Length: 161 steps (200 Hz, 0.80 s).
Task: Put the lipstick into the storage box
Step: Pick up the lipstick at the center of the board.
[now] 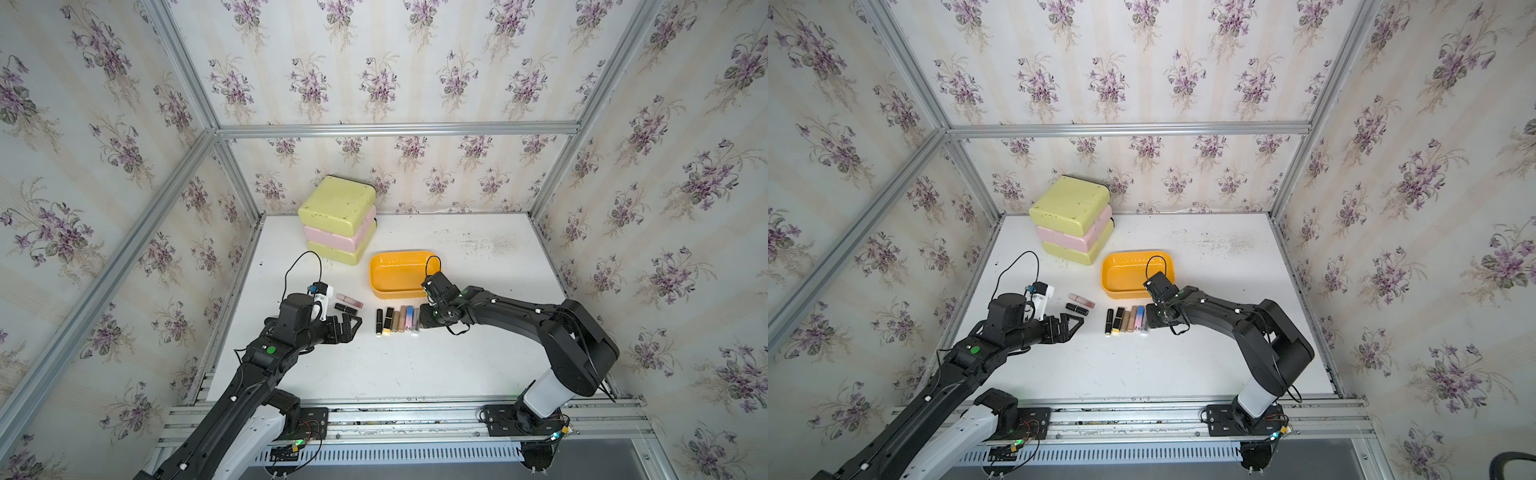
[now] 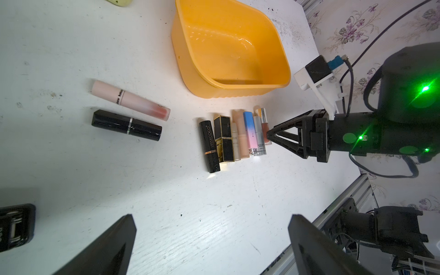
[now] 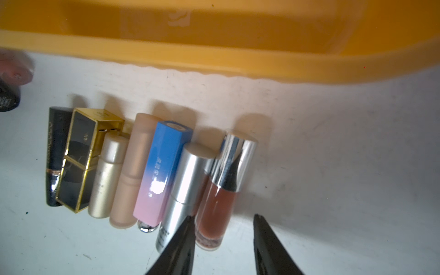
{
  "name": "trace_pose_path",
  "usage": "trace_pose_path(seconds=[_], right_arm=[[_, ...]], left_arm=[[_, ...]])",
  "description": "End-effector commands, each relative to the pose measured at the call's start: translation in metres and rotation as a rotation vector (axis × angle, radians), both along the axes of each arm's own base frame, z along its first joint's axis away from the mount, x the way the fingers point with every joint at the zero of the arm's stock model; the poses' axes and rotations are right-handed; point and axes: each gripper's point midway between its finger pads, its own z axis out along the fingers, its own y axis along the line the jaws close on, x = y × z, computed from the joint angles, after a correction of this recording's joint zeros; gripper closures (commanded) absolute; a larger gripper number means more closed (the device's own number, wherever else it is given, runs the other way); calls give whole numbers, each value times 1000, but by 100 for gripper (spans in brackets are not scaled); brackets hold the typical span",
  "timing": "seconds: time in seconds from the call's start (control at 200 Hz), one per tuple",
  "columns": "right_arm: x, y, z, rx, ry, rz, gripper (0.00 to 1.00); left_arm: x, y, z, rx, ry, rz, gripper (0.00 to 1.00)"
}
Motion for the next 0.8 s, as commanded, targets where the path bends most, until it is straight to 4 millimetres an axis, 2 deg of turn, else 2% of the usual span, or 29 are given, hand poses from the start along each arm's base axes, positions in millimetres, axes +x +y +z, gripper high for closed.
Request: trace_pose_path(seconds=[0.0, 0.495, 0.799], right_arm=[[0, -4, -3, -25, 0, -11, 56], [3, -8, -12, -59, -1, -9, 58], [4, -8, -25, -85, 10, 3, 62]], left_arm=[[0, 2, -2, 14, -4, 4, 0], [-1, 3, -3, 13, 1, 9, 0], [-1, 3, -3, 18, 3, 10, 0]])
